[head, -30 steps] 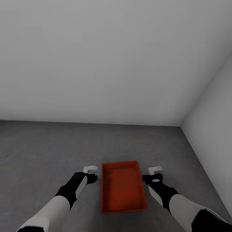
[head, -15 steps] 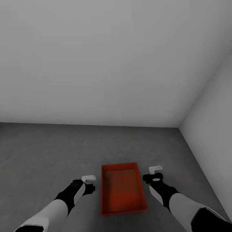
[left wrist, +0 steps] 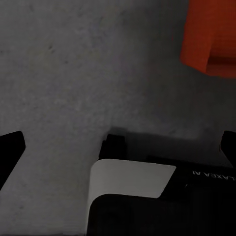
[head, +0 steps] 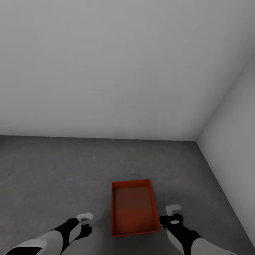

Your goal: Move the two storage containers from the living room to the garage. In the garage, place one container on the floor and stack the other container on top of it (either order is fine).

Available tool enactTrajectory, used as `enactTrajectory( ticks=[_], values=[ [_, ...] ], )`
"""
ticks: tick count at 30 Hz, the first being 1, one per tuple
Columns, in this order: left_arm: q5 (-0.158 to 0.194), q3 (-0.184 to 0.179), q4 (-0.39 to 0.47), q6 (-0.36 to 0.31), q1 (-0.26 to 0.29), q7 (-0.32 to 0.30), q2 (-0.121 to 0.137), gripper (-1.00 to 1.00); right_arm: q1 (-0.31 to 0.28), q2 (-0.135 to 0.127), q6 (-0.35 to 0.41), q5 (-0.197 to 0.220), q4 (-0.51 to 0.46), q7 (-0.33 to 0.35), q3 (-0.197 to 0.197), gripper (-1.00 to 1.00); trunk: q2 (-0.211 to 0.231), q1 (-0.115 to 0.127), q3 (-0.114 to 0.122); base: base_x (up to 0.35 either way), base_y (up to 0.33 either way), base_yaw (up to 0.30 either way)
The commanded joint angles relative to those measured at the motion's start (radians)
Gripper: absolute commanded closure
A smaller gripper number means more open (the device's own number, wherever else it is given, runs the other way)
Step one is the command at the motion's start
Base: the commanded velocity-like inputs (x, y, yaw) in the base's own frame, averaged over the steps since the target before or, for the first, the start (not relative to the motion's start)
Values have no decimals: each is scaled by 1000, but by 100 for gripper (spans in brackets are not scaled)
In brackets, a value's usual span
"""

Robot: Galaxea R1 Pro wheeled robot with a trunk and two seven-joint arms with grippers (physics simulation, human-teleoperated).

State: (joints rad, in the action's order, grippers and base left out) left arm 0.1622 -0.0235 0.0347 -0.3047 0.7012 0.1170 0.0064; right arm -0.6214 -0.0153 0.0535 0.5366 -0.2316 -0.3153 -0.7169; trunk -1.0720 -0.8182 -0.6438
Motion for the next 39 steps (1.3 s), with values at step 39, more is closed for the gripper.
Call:
enactTrajectory(
  ticks=[39],
  values=[
    [39,-3,-29,99,-70,-24,86,-100,327,18,-137,4,135,-8,-8,-100,245,134,142,0,0,0]
  ],
)
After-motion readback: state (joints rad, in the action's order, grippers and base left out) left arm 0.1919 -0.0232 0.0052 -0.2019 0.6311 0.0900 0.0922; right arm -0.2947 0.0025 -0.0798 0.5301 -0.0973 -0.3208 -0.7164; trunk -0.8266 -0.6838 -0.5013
